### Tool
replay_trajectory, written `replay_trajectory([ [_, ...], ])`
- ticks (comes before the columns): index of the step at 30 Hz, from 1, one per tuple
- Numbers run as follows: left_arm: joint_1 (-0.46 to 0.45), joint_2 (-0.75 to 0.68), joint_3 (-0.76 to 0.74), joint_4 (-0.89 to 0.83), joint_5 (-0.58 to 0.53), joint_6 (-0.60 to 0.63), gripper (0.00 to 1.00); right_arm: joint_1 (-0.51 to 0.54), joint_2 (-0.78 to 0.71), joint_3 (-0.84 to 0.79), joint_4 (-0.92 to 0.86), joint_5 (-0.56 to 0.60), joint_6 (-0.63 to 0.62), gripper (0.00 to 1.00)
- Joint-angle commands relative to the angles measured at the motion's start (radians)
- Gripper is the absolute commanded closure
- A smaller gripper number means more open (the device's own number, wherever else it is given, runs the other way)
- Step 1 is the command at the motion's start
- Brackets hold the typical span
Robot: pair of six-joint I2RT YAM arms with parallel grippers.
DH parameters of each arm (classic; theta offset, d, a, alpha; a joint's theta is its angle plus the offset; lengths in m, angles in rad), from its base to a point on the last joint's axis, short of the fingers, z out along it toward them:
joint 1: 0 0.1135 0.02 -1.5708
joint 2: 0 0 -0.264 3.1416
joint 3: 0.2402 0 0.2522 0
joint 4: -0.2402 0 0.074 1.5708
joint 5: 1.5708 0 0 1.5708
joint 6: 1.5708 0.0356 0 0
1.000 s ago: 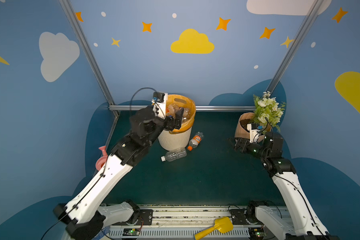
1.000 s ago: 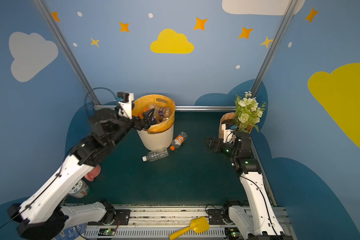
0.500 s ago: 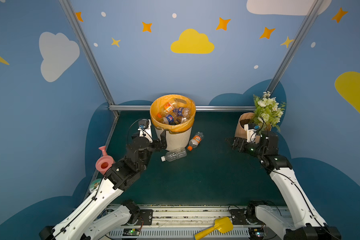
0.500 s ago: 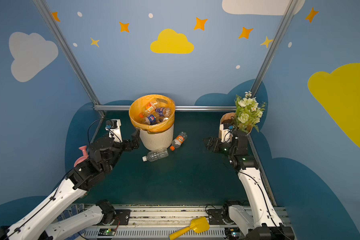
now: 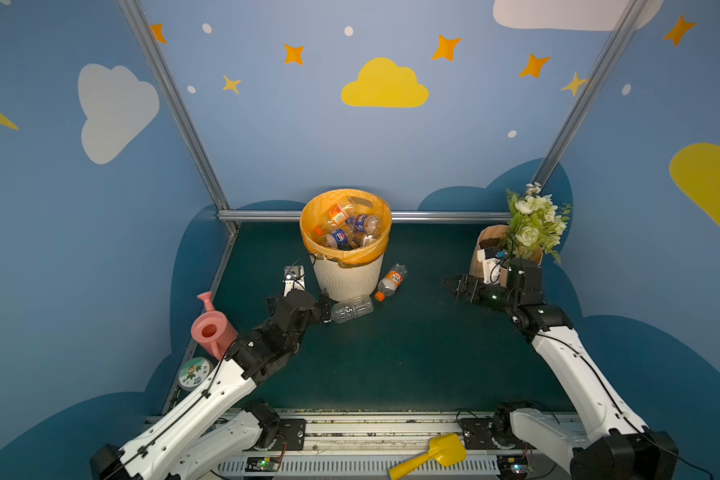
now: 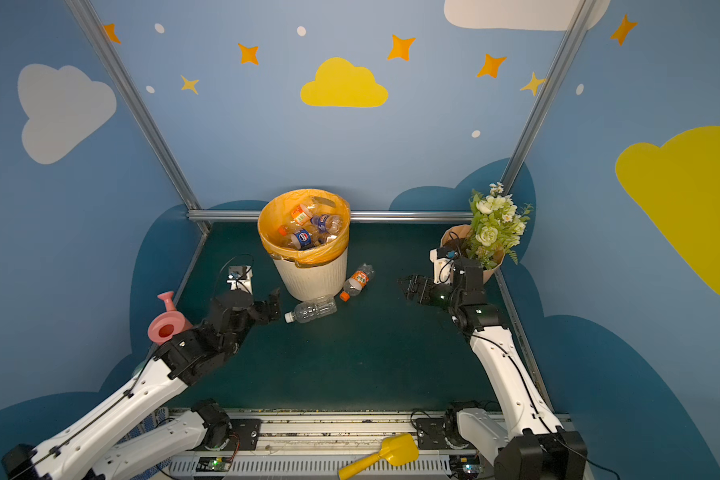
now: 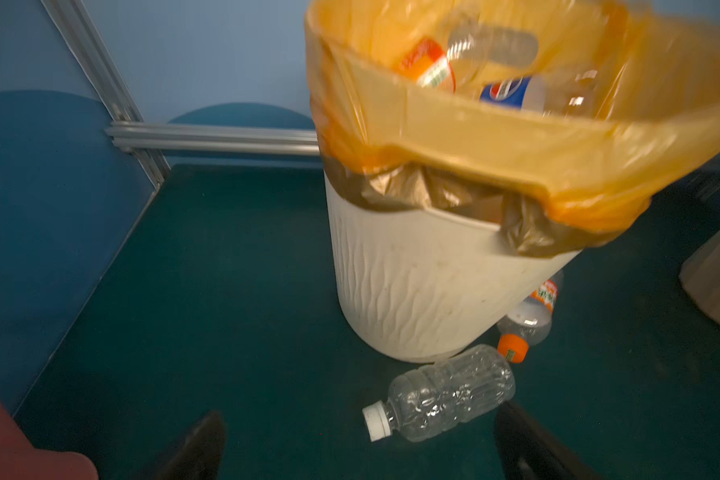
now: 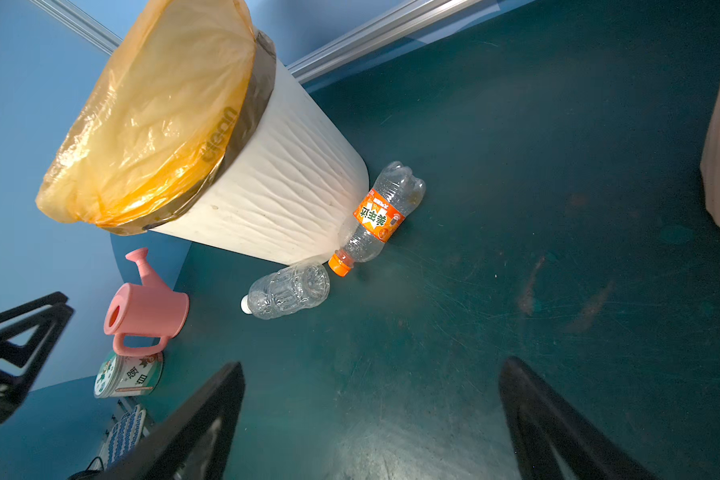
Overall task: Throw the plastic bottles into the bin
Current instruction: 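Lower the left gripper to the clear white-cap water bottle beside the bin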
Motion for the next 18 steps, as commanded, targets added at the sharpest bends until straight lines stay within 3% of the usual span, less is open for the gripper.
replay_trajectory([
  [1, 0.002, 0.073, -0.013, 0.017, 0.076, -0.007, 0.0, 0.004, -0.001, 0.014, 0.015, 0.022, 0.007, 0.06],
  [18, 0.001, 0.624, 0.112, 0.158, 0.207, 0.134, 0.0, 0.002, -0.025, -0.006, -0.016, 0.065, -0.012, 0.06],
])
